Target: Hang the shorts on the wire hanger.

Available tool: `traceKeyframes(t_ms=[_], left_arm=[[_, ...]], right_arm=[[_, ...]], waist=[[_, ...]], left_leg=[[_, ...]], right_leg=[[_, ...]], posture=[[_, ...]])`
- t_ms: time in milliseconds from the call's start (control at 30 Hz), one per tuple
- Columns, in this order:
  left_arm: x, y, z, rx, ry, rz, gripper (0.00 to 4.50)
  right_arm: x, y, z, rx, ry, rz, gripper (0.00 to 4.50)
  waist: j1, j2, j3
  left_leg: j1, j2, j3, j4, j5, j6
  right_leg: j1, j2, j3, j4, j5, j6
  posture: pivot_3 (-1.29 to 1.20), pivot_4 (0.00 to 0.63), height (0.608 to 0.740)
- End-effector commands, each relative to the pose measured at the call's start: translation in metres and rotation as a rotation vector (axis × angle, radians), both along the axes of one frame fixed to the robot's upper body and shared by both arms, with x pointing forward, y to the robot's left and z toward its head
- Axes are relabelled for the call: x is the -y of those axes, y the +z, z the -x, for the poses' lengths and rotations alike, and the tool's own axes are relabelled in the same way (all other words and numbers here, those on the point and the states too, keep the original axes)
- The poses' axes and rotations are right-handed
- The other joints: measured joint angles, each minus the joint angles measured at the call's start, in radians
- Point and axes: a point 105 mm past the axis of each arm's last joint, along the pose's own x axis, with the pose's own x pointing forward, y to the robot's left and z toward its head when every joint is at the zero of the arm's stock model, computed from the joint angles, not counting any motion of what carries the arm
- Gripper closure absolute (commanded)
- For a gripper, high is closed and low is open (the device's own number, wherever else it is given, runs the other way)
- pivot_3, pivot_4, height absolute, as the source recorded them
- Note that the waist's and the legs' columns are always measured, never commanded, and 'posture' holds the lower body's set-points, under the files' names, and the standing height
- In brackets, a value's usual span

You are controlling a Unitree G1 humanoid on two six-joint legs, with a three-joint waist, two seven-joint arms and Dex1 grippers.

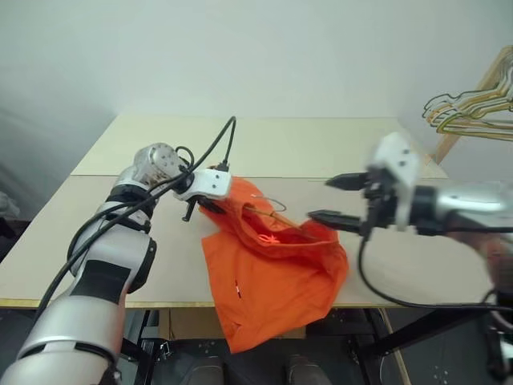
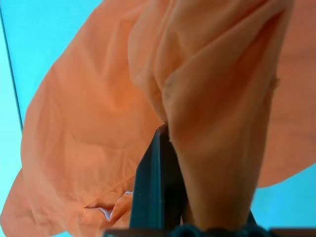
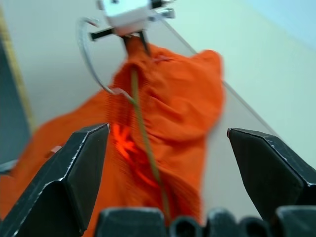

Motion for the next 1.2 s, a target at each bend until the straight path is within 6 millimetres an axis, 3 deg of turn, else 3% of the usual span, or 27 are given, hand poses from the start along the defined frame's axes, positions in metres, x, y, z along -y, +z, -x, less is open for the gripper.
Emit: traceKeyframes(t_ms=[33,133,267,500,600,767,1000,1200], left_arm=[[0.005,0.020,-0.006,0.065,-0.011,0.006,4.50],[0.005,0.022,-0.006,0.064,-0.013,0.009,4.50],[0.005,0.023,-0.006,0.061,-0.014,0.015,4.50],[0.002,0.024,-0.004,0.052,-0.013,0.029,4.50],[0.003,0.025,-0.004,0.048,-0.018,0.041,4.50],[0.007,0.029,-0.002,0.030,-0.021,0.081,4.50],[0.013,0.063,0.000,-0.039,-0.004,0.265,2.49],[-0.012,0.057,-0.001,-0.015,0.052,0.189,0.48]], right_arm=[[-0.020,-0.013,-0.014,-0.001,-0.036,0.043,0.07],[-0.031,-0.028,-0.030,-0.040,-0.088,0.072,0.07],[-0.032,-0.034,-0.045,-0.049,-0.161,0.079,0.95],[-0.027,-0.027,-0.039,-0.029,-0.117,0.057,3.56],[-0.024,-0.024,-0.039,0.001,-0.094,0.050,4.40],[-0.018,-0.017,-0.042,0.076,-0.055,0.042,4.46],[-0.004,-0.020,-0.042,0.113,-0.009,0.091,4.50],[0.004,-0.021,-0.039,0.120,0.004,0.101,4.50]], waist=[[0.002,0.000,0.000],[0.005,0.000,0.000],[0.007,0.000,0.000],[0.005,0.000,0.000],[0.006,0.000,0.000],[0.006,0.000,0.000],[0.007,0.000,0.000],[0.003,0.000,0.000]], left_leg=[[-0.001,0.000,0.000,0.000,0.000,0.000],[-0.002,0.000,0.000,0.001,0.000,0.000],[-0.003,0.000,0.000,0.003,0.000,0.000],[-0.004,0.000,-0.002,0.003,0.000,0.000],[-0.004,0.000,-0.002,0.003,0.000,0.000],[-0.004,0.000,-0.002,0.003,0.000,0.000],[-0.004,0.000,-0.002,0.003,0.000,0.000],[-0.003,0.000,-0.002,0.002,0.000,0.000]], right_leg=[[0.000,0.000,0.000,0.000,0.000,0.000],[0.000,0.000,-0.001,0.000,0.000,0.000],[-0.001,0.000,-0.001,0.000,0.000,0.000],[-0.001,0.000,-0.002,0.000,0.000,0.000],[-0.001,0.000,-0.002,0.000,0.000,0.000],[-0.001,0.000,-0.003,0.000,0.000,0.000],[-0.001,0.000,-0.003,0.000,0.000,0.000],[-0.001,0.000,-0.002,0.000,0.000,0.000]], posture=[[-0.01,0.000,0.740],[-0.01,0.000,0.740],[0.01,0.000,0.740],[0.02,0.000,0.740],[0.02,0.000,0.740],[0.02,0.000,0.740],[0.04,0.000,0.740],[0.04,0.000,0.740]])
